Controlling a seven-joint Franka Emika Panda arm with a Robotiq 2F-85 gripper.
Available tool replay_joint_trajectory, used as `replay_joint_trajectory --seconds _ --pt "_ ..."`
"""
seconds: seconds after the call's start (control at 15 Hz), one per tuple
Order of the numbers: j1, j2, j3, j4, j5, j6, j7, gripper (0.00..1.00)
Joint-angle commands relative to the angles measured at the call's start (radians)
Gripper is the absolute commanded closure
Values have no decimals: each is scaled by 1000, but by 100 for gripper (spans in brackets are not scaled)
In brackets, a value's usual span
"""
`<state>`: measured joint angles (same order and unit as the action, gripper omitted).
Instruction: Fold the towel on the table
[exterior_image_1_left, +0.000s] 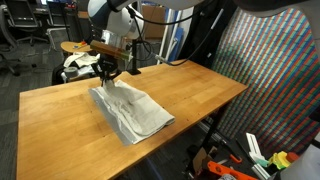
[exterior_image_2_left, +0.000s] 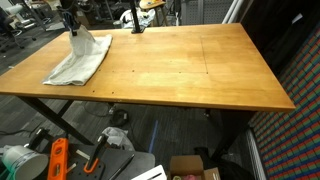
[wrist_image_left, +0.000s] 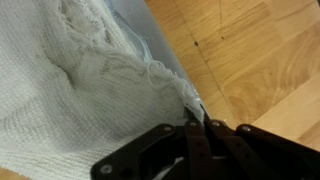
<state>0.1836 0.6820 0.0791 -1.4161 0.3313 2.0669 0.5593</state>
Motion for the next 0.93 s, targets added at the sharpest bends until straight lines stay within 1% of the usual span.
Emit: replay_joint_trajectory --seconds 0.0,0.67,0.87 --pt "3 19 7 51 20 -6 29 99" --pt "10 41 9 81 14 9 47 99" --pt "11 51 11 84 18 32 44 99"
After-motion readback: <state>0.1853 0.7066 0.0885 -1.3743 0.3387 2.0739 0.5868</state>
